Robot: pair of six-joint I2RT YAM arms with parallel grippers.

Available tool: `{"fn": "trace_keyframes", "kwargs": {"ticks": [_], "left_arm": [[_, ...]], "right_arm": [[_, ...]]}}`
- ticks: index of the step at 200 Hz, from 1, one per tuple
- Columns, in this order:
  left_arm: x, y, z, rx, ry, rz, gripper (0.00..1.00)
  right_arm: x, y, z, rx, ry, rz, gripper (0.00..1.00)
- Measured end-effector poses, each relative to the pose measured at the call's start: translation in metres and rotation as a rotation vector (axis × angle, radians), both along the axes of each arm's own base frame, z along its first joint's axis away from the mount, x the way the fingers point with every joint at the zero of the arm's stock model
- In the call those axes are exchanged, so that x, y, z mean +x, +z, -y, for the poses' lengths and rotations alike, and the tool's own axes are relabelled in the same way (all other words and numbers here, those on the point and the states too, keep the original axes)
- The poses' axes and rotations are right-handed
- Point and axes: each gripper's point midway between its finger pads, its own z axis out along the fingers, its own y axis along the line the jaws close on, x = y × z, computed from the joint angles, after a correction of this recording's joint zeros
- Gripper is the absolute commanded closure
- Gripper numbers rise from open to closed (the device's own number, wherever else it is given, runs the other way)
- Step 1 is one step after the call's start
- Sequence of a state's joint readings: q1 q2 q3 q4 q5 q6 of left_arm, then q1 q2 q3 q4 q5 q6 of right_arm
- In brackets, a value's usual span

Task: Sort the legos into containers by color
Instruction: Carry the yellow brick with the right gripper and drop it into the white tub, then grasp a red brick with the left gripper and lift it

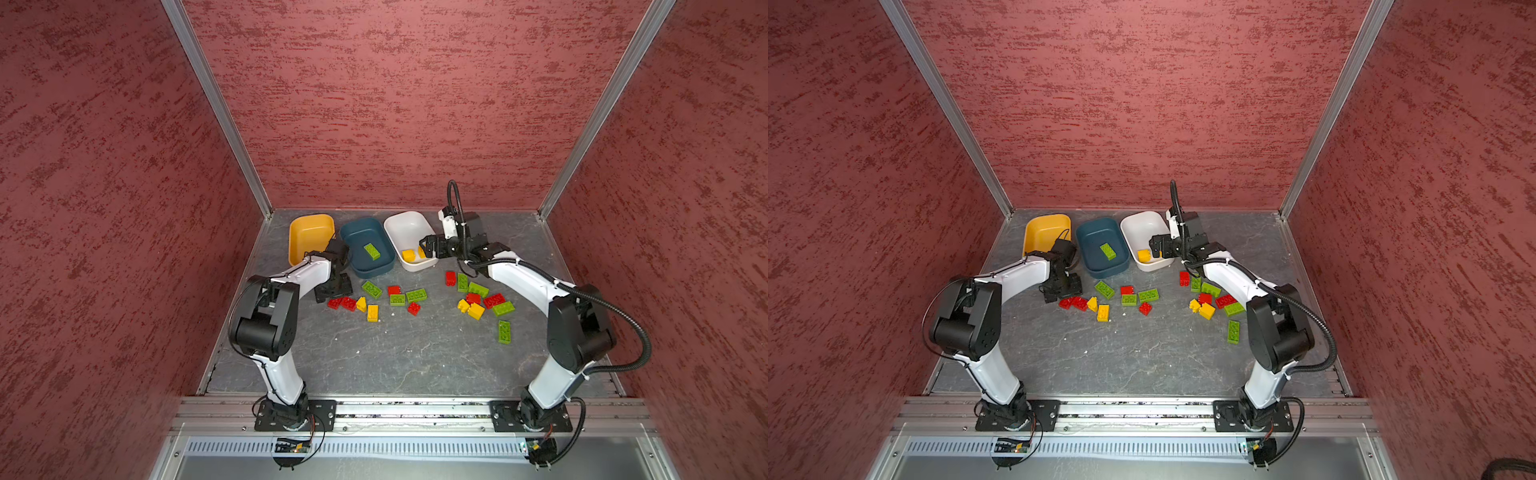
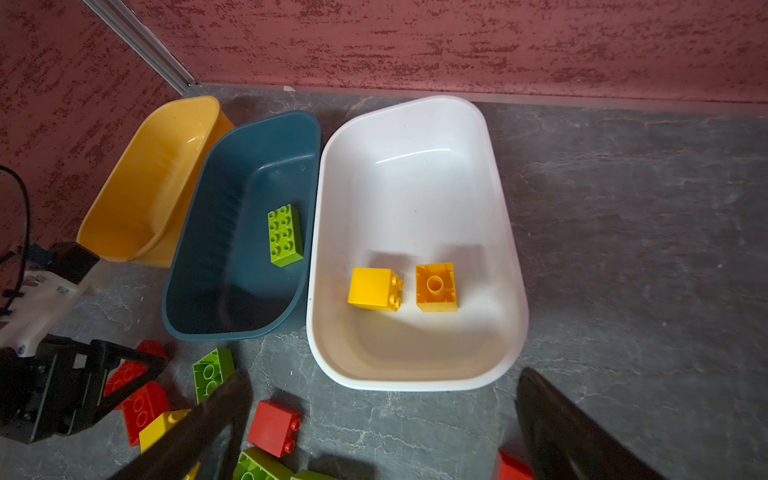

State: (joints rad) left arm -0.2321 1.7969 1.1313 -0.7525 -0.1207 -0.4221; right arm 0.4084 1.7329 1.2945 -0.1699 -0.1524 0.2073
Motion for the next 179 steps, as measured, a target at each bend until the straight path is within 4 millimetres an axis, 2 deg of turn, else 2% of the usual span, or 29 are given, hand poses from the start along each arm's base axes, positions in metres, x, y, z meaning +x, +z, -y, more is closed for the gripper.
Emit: {"fn": "trace_keyframes", "kwargs": {"ticks": [29,75,121,145,179], "left_arm": [[-0.003,-0.003,-0.002,0.020,-0.004,-0.017,0.40],[-0.004,-0.006,-0.007,0.016,0.008,-0.017,0.61],[-0.009,-0.003,-0.010,0.021,0.008,-0.006,0.74],[-0.010,0.012,-0.012,0.022,0.009,0.041,0.81],[-0.002,0.053,-0.015,0.017,0.014,0.178,0.84]], "right_arm": [[0.001,0.001,0.000,0.006,-0.006,0.001,0.01],[0.002,0.002,0.000,0.018,-0.015,0.000,0.01],[0.004,0.006,-0.002,0.029,-0.013,0.015,0.01],[0.003,0.008,-0.002,0.039,-0.012,0.029,0.01],[0.001,0.008,-0.001,0.053,-0.018,0.035,0.01]]}}
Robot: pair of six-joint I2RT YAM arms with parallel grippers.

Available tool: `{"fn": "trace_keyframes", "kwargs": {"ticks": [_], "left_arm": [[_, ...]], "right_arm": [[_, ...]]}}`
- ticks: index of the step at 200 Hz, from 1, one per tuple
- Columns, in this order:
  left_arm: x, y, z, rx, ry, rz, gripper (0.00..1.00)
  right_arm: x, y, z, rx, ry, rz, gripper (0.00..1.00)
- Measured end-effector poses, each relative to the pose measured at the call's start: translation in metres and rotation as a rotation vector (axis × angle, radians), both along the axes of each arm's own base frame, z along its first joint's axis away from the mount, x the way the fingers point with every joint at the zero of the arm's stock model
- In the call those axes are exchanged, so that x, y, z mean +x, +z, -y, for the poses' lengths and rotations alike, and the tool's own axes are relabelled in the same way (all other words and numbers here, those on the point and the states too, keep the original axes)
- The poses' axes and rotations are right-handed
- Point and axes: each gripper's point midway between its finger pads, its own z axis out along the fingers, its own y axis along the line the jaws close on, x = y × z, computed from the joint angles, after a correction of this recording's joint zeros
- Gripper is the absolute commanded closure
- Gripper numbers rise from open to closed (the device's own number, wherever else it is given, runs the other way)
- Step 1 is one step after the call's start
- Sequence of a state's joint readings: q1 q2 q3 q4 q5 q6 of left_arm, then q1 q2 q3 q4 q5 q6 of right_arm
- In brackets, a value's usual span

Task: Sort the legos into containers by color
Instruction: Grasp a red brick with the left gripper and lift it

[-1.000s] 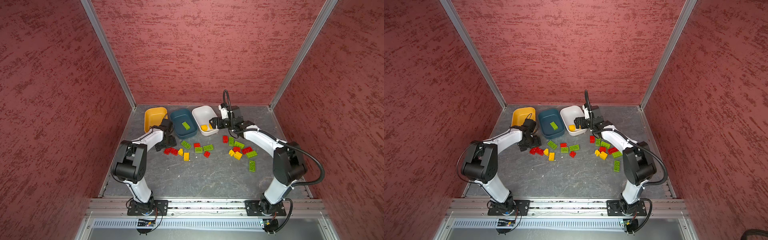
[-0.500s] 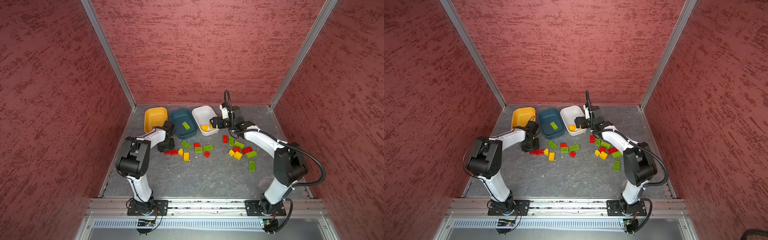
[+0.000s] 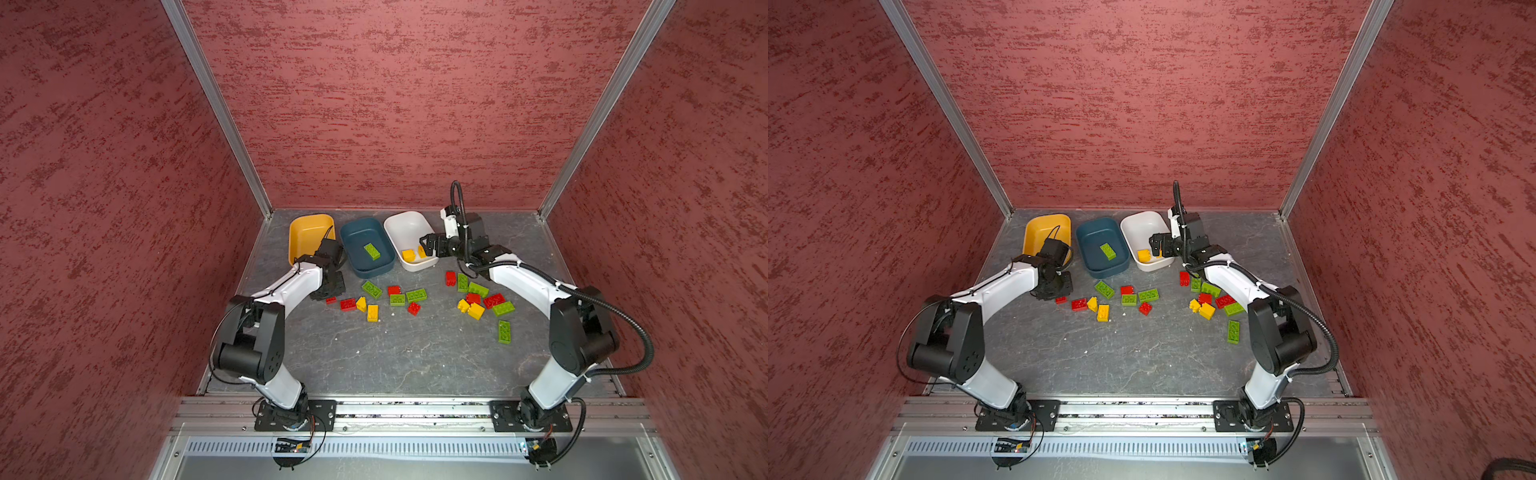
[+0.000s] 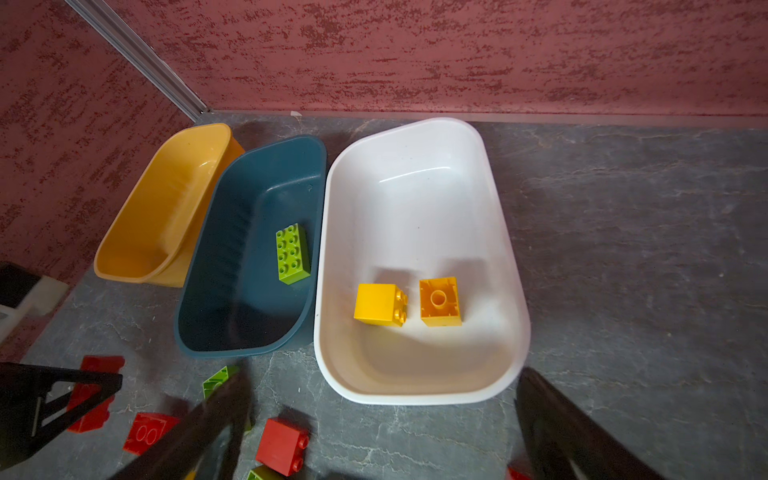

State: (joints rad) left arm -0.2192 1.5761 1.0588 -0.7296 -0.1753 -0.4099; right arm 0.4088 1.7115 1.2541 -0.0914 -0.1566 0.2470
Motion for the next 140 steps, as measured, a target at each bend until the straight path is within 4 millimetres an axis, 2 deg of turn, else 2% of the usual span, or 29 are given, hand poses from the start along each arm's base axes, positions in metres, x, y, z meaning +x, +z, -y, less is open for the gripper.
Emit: {"fn": "trace_keyframes", "kwargs": {"ticks": [51,80,104,118,140], "left_arm": [[0.015,0.051,-0.008,0.011,0.010,0.175,0.84],[0.040,0.078,-0.017,0.008,0.032,0.277,0.84],[0.068,0.100,-0.026,0.004,0.061,0.356,0.84],[0.086,0.104,-0.031,0.003,0.079,0.387,0.84],[0.112,0.092,-0.040,0.011,0.102,0.379,0.83]], "right_arm": [[0.002,0.006,-0.001,0.023,-0.012,0.015,0.01],[0.005,0.007,0.005,0.037,-0.057,0.027,0.01],[0.003,0.000,0.019,0.033,-0.135,0.036,0.01],[0.000,-0.003,0.027,0.022,-0.173,0.037,0.01],[-0.001,-0.001,0.036,0.009,-0.210,0.052,0.01]]}}
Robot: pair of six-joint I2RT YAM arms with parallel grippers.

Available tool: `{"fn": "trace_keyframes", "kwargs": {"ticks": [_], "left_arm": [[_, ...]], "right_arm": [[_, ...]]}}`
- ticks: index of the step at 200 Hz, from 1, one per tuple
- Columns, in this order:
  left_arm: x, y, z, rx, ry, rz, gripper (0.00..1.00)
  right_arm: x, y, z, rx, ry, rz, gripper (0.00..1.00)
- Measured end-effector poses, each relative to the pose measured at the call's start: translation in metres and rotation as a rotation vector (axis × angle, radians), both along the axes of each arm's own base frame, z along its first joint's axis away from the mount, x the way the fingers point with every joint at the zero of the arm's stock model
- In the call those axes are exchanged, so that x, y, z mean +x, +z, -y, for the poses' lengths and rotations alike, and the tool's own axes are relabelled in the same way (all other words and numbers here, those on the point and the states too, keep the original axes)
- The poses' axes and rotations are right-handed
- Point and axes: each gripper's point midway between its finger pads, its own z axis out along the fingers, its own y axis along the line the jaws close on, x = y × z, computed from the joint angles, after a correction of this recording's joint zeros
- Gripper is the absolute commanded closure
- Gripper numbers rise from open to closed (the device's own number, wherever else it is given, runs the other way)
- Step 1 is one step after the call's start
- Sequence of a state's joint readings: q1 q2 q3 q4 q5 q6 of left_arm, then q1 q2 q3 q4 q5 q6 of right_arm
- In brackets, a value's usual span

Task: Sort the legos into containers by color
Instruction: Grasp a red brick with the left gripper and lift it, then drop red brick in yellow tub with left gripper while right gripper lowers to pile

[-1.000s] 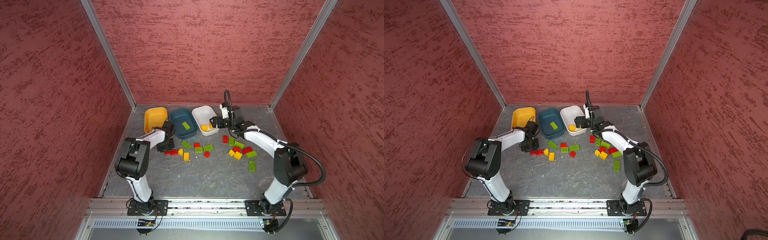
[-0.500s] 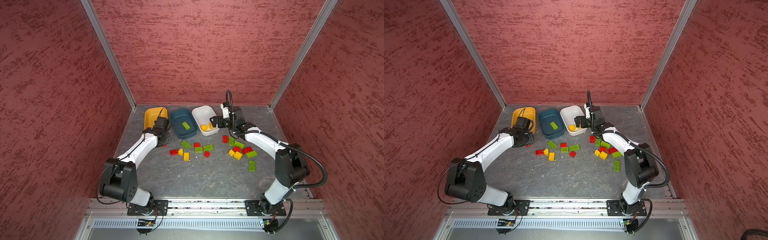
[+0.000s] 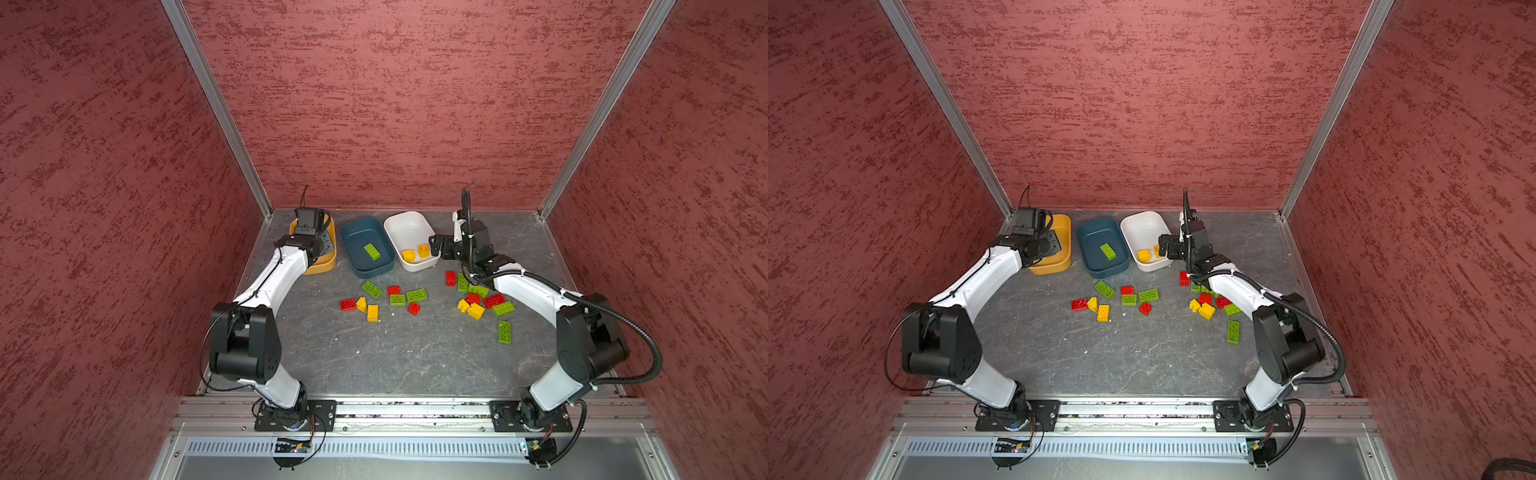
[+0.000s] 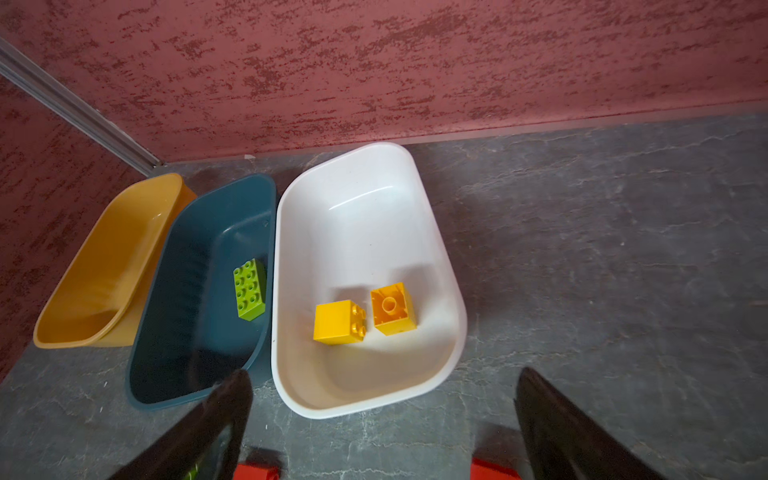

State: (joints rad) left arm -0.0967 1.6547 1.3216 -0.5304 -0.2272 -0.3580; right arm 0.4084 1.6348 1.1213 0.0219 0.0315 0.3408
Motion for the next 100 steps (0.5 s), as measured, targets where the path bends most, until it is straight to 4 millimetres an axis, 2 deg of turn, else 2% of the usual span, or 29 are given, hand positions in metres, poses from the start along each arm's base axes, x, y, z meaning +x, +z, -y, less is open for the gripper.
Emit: {"fn": "trace_keyframes", "kwargs": {"ticks": [40,59,71,82,100], "left_arm": [[0.042,-0.041,-0.018,0.011,0.046,-0.058,0.83],[0.061,-0.058,-0.023,0.016,0.061,-0.082,0.79],[0.072,-0.065,-0.025,0.018,0.066,-0.094,0.72],[0.082,-0.071,-0.025,0.017,0.066,-0.102,0.61],[0.086,-0.077,-0.023,0.012,0.051,-0.115,0.47]], "right_arm": [[-0.006,0.021,0.008,-0.013,-0.015,0.043,0.01],[-0.010,0.028,0.013,-0.012,-0.021,0.057,0.01],[-0.012,0.029,0.014,-0.012,-0.022,0.058,0.01],[-0.014,0.029,0.015,-0.012,-0.023,0.057,0.01],[-0.018,0.022,0.018,-0.016,-0.032,0.045,0.01]]}}
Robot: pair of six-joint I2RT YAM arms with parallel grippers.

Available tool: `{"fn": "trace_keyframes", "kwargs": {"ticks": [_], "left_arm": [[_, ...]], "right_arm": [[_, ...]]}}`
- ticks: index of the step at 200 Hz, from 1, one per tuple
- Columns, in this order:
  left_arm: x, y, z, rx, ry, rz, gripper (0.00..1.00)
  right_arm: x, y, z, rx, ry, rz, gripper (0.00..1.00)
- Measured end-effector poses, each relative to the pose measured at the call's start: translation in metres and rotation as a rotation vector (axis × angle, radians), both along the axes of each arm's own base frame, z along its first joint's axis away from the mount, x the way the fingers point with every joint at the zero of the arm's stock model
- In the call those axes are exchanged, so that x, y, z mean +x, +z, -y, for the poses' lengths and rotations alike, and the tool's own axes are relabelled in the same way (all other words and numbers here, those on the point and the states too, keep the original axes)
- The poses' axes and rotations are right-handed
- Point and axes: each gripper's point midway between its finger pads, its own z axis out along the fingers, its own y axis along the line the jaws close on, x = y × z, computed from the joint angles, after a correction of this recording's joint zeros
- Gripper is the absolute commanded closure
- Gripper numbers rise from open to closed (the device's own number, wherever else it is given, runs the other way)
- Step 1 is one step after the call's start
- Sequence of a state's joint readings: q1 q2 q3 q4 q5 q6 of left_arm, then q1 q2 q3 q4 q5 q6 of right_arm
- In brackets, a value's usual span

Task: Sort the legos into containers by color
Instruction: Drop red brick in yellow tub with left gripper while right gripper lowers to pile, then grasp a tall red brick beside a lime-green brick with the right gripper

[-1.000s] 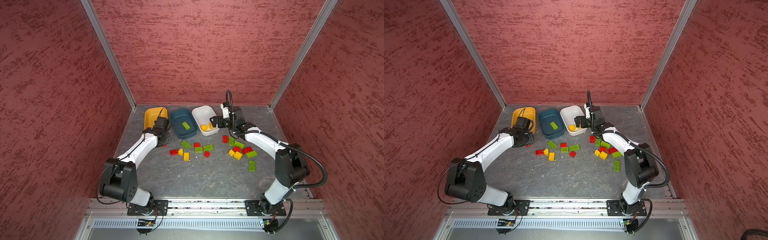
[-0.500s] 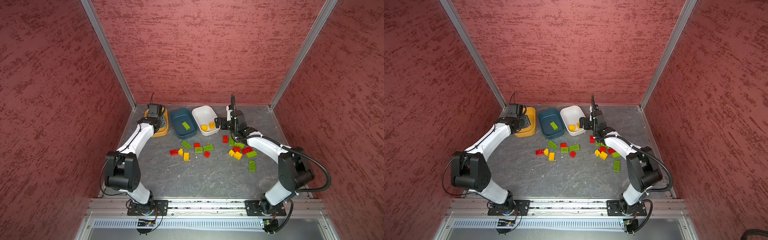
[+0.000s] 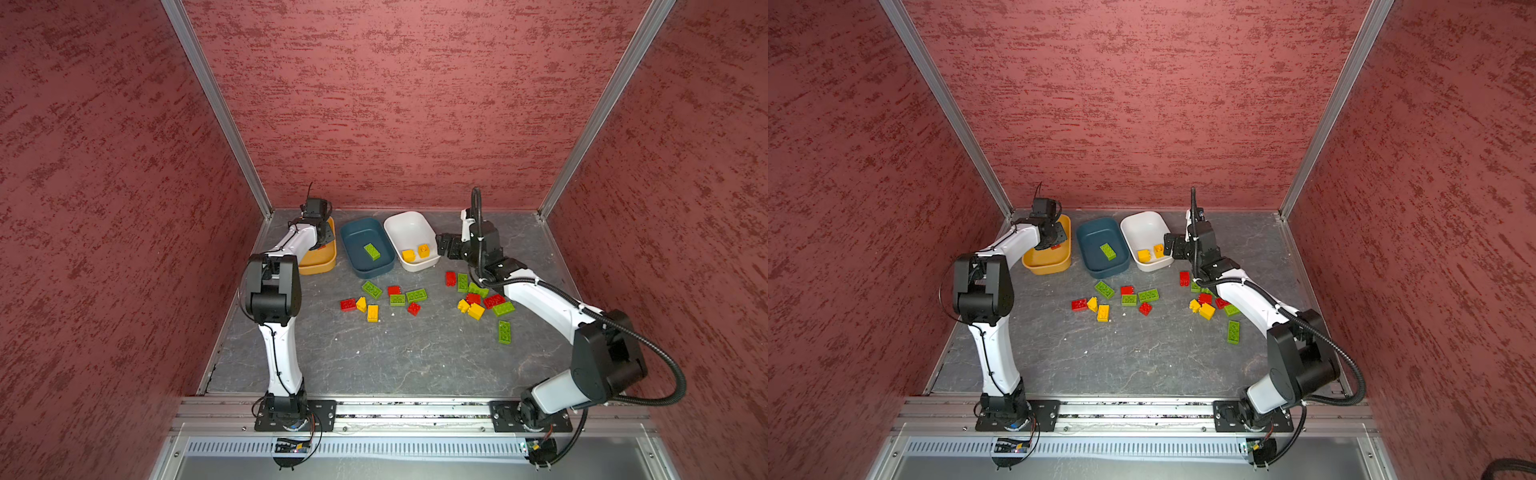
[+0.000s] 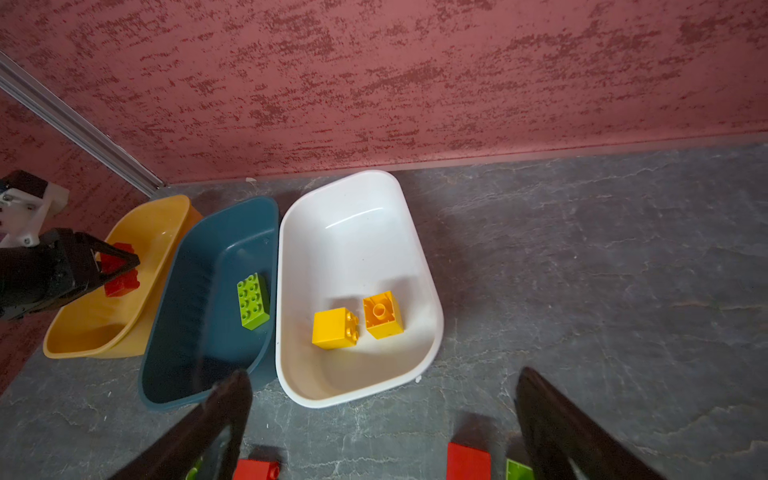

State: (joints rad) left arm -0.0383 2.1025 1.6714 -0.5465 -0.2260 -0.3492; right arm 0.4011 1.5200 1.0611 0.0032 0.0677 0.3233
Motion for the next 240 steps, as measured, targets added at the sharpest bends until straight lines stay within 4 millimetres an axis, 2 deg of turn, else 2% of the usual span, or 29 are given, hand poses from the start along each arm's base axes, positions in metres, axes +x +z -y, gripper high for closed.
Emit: {"fn": "trace_keyframes", "kwargs": {"ticks": [38,76,85,118,161,189,210,240], "left_arm": [[-0.001,-0.001,0.007,-0.032,-0.025,-0.005,0.23],[-0.009,0.007,0.019,-0.081,-0.073,0.010,0.09],[-0.010,0.012,0.023,-0.092,-0.083,0.023,0.00],[-0.021,0.030,0.037,-0.149,-0.118,0.080,0.01],[-0.040,0.055,0.064,-0.195,-0.162,0.162,0.01],[-0.055,0.067,0.085,-0.196,-0.198,0.194,0.00],[-0.064,0.075,0.095,-0.180,-0.217,0.211,0.01],[-0.072,0.080,0.099,-0.165,-0.216,0.222,0.01]], "right_arm": [[-0.005,-0.022,0.018,0.017,-0.048,-0.051,0.01],[-0.005,-0.026,0.028,0.037,-0.089,-0.067,0.01],[-0.007,-0.029,0.029,0.035,-0.092,-0.075,0.01],[-0.021,-0.050,0.030,0.016,-0.068,-0.127,0.07],[-0.039,-0.078,0.024,0.013,-0.010,-0.220,0.13],[-0.043,-0.097,0.020,-0.011,0.016,-0.278,0.21],[-0.046,-0.117,0.015,-0.063,0.039,-0.334,0.34],[-0.043,-0.135,0.007,-0.135,0.040,-0.386,0.37]]}}
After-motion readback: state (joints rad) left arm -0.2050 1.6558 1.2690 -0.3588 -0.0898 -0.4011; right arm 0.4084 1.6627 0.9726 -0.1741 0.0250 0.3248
